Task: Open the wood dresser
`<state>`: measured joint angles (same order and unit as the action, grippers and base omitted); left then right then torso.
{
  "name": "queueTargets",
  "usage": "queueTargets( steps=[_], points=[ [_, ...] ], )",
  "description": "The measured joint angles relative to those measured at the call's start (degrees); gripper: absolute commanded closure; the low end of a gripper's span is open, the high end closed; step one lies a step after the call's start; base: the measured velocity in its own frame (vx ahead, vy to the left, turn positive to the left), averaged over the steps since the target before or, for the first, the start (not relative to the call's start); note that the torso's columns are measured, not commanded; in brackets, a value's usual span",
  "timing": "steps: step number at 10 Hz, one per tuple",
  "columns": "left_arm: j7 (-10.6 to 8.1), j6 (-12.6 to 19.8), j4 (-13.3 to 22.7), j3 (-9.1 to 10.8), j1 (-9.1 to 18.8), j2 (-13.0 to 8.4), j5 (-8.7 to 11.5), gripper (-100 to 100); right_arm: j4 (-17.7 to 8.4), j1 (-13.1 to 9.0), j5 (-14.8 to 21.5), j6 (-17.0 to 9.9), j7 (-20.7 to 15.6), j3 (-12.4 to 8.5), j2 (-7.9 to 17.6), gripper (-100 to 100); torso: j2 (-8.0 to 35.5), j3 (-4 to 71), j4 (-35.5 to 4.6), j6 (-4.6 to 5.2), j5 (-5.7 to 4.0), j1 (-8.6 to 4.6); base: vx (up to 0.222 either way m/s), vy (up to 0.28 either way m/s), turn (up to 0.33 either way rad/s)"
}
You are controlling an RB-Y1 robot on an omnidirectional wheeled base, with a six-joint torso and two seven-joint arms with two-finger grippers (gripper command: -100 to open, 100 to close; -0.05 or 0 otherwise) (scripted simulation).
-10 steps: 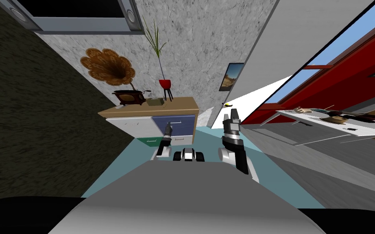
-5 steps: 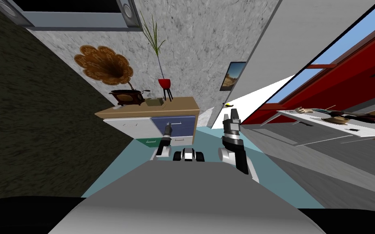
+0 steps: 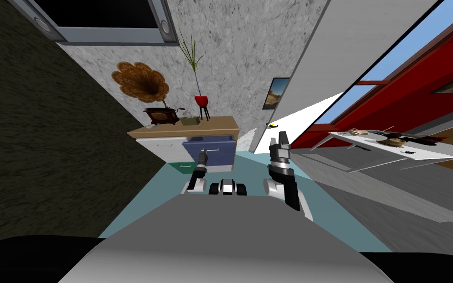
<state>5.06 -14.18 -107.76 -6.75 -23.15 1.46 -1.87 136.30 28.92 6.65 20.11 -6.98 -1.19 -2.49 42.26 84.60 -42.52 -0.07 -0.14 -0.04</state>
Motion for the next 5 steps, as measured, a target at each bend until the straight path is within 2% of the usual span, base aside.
queueTargets(
  steps=[3,4,5],
  points=[
    [-0.04,-0.1,-1.4,-0.65,-1.3,-0.2,0.0,100,0.0,0.0,0.0,0.0,0.0,0.0,0.0,0,0.4,-0.3,0.0,-0.01,0.06,0.03,-0.204,-0.013,0.012],
    [-0.09,-0.1,-1.8,-0.87,-1.8,-0.4,0.0,100,0.0,0.0,0.0,0.0,0.0,0.0,0.0,0,0.4,-0.2,-0.1,-0.05,0.04,0.06,-0.094,-0.011,-0.006],
    [-0.12,0.0,-1.6,-0.95,-2.1,-0.4,0.0,-100,0.0,0.0,0.0,0.0,0.0,0.0,0.0,0,0.0,0.0,0.0,-0.02,0.01,0.05,-0.015,-0.002,-0.019]
  ],
)
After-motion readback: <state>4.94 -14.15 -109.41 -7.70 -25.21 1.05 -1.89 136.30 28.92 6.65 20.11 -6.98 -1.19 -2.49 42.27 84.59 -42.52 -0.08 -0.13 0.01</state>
